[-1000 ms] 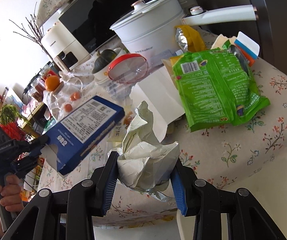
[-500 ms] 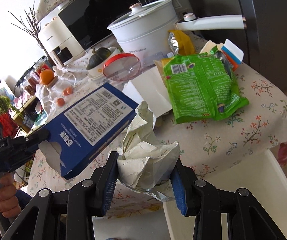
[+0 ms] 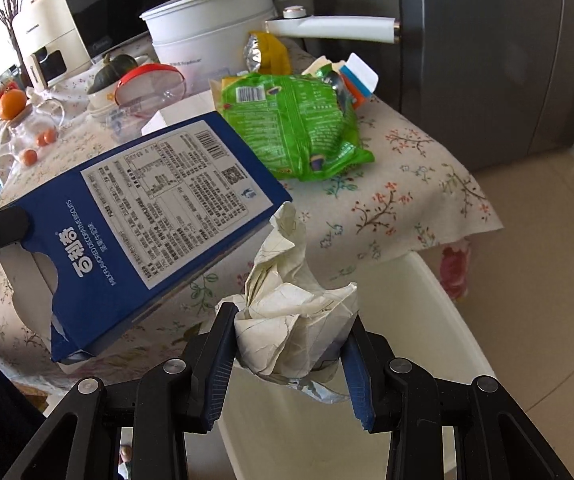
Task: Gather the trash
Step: 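Carry the blue box and tissue to the white bin and release both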
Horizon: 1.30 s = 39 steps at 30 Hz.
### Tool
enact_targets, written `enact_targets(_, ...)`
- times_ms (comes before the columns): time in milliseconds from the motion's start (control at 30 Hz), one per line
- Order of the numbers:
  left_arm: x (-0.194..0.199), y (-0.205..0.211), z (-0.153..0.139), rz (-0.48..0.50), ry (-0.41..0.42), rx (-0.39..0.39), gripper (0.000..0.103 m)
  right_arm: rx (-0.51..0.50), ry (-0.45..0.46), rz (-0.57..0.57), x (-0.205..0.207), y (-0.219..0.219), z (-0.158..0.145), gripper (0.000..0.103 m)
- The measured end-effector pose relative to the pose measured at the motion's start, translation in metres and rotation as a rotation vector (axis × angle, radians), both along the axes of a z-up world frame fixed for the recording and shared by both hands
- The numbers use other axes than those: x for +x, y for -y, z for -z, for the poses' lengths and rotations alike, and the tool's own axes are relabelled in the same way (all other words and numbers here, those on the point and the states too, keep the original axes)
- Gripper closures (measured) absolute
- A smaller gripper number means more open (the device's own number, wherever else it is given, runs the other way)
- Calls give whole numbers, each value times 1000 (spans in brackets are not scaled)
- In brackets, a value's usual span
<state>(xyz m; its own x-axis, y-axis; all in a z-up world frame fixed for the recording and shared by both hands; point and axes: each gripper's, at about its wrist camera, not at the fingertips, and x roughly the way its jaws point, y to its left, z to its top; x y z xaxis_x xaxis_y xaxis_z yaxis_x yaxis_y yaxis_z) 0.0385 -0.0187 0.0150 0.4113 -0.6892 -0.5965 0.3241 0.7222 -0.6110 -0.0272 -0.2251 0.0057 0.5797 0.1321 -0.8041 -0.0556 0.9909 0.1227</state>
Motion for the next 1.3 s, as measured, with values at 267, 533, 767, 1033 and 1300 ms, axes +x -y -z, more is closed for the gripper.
enact_targets(267, -4, 39, 27, 42, -65, 55, 82, 4, -93, 62, -4, 26, 19, 59)
enact_targets(533, -6, 80, 58, 107, -110, 131, 82, 40, -217, 121, -1, 53, 50, 59)
enact_targets(767, -3, 121, 99, 214, -170, 173, 81, 22, -202, 148, -2, 68, 47, 59)
enact_targets(1033, 20, 176, 150, 318, -39, 564, 52, 2, -238, 134, 8, 63, 61, 59)
enact_targets(1300, 29, 153, 124, 257, -12, 552, 47, 10, -282, 120, 17, 62, 78, 58)
